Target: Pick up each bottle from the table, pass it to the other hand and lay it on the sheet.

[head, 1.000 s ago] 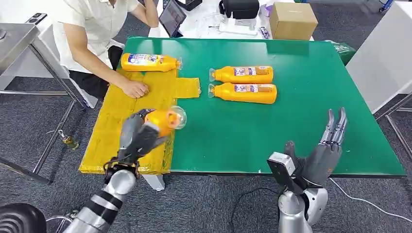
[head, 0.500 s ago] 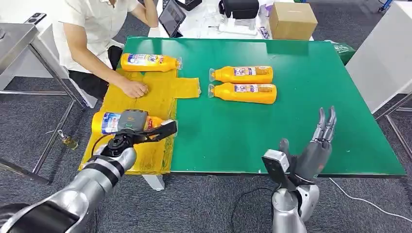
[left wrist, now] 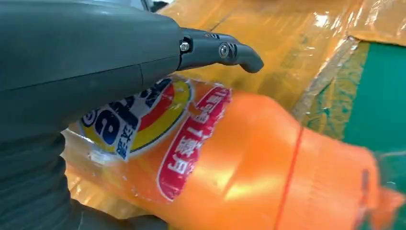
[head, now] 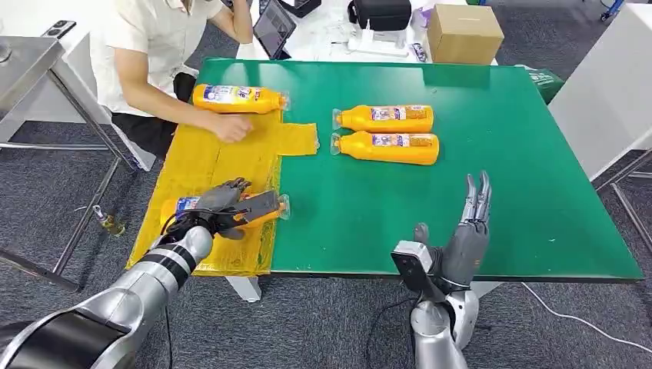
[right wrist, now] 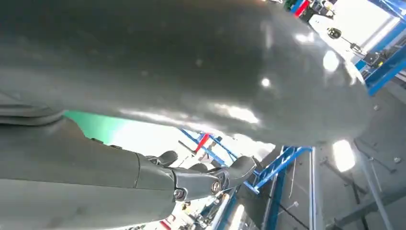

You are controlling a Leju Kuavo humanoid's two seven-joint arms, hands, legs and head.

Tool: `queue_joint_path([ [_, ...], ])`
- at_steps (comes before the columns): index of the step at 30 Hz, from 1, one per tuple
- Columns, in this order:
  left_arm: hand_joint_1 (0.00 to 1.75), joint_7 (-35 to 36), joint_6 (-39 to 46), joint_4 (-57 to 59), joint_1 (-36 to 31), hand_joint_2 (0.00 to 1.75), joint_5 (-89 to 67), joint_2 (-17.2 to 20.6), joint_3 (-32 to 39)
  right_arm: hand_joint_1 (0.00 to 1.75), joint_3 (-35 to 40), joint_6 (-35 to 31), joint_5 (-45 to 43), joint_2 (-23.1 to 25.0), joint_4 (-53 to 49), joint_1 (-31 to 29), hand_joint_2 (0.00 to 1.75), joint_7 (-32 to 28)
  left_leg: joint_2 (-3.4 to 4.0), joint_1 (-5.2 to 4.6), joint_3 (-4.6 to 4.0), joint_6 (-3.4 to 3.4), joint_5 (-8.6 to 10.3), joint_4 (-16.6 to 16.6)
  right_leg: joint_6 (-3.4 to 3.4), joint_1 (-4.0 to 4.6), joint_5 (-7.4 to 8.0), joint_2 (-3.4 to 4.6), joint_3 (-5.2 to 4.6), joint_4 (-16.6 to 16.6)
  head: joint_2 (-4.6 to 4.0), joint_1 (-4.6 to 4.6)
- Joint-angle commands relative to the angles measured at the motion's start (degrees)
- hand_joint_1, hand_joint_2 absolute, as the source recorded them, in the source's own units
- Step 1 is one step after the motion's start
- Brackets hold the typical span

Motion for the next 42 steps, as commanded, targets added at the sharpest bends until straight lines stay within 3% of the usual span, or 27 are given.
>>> queue_joint_path([
  [1, 0.0, -6.2, -2.7, 3.7, 0.8, 1.75, 6.2, -1.1, 6.3, 0.0, 0.7, 0.2, 0.1, -0.6, 5.3, -1.6, 0.0, -0.1, 0.19, 0.0, 0.36, 0.08, -0.1, -0.1, -0.14, 0.04, -0.04, 0.11, 0.31, -0.1, 0.0, 0.0],
  [8, 0.0, -15.6, -5.9, -2.4, 6.0, 1.75, 13.6, -0.9, 7.6, 0.0, 0.4, 0.2, 0.5, -1.4, 4.9, -1.0, 0.0, -0.1, 0.13, -0.05, 0.33, 0.08, -0.05, -0.1, -0.08, -0.02, -0.02, 0.07, 0.3, -0.1, 0.0, 0.0],
  [15, 0.0, -16.0, -6.0, -3.1, 6.4, 1.75, 14.1, -0.9, 7.6, 0.0, 0.3, 0.2, 0.6, -1.4, 4.8, -0.9, 0.0, -0.1, 0.13, -0.01, 0.43, 0.09, -0.07, -0.1, -0.13, 0.03, -0.03, 0.06, 0.4, -0.1, 0.0, 0.0],
  [16, 0.0, -19.1, -4.7, -6.9, 8.3, 1.75, 17.0, -0.9, 7.9, 0.0, -0.1, 0.2, 1.6, -1.5, 4.8, -0.8, 0.0, -0.1, 0.13, -0.03, 0.4, 0.08, -0.06, -0.1, -0.1, 0.01, -0.02, 0.07, 0.36, -0.1, 0.0, -0.02],
  [20, 0.0, -25.9, 0.9, -21.8, 16.1, 1.75, 24.2, -0.9, 5.5, 0.0, -5.5, 0.2, 10.7, -2.3, 8.8, -2.2, 0.0, -0.1, 0.22, -0.02, 0.8, 0.18, -0.18, -0.2, -0.21, 0.05, -0.09, 0.09, 0.76, -0.3, 0.0, 0.0],
  [26, 0.0, -26.1, 3.1, -44.1, 26.5, 1.75, 28.4, 2.1, -1.3, 0.0, -21.9, 0.2, 29.6, -4.5, 17.6, -8.8, 0.0, 0.5, 0.1, -0.02, 0.37, 0.1, -0.11, -0.1, -0.09, 0.02, -0.05, 0.01, 0.35, -0.1, 0.0, -0.04],
  [31, 0.0, -30.4, 12.9, -53.7, 32.3, 1.75, 24.4, 3.3, -4.2, 0.0, -13.9, 0.2, 36.8, -11.9, 19.5, -8.7, 0.0, 15.1, 0.19, -0.01, 0.35, 0.12, -0.17, -0.1, -0.11, 0.05, -0.06, 0.09, 0.35, -0.2, 0.0, 0.02],
  [32, 0.0, -30.4, 13.6, -54.1, 32.5, 1.75, 24.1, 3.5, -4.7, 0.0, -11.0, 0.2, 37.9, -13.8, 21.9, -9.0, 1.75, 18.9, 0.18, -0.03, 0.47, 0.15, -0.22, -0.1, -0.15, 0.05, -0.11, 0.07, 0.48, -0.2, 0.0, -0.02],
  [36, 0.0, -29.8, 12.9, -53.1, 31.7, 1.75, 26.0, 3.1, -5.0, 0.0, -3.8, 0.2, 37.7, -18.2, 29.0, -11.1, 1.75, 26.2, 0.27, 0.0, 0.37, 0.11, -0.18, 0.0, -0.15, 0.07, -0.03, 0.16, 0.35, -0.2, 0.0, 0.0],
  [42, 0.0, -30.1, 10.6, -53.2, 30.9, 1.75, 30.8, 1.9, -4.9, 0.0, 0.4, 0.2, 37.4, -21.2, 41.4, -15.6, 1.75, 31.3, 0.18, 0.02, 0.28, 0.08, -0.13, 0.0, -0.1, 0.07, 0.0, 0.11, 0.27, -0.1, 0.0, 0.0],
])
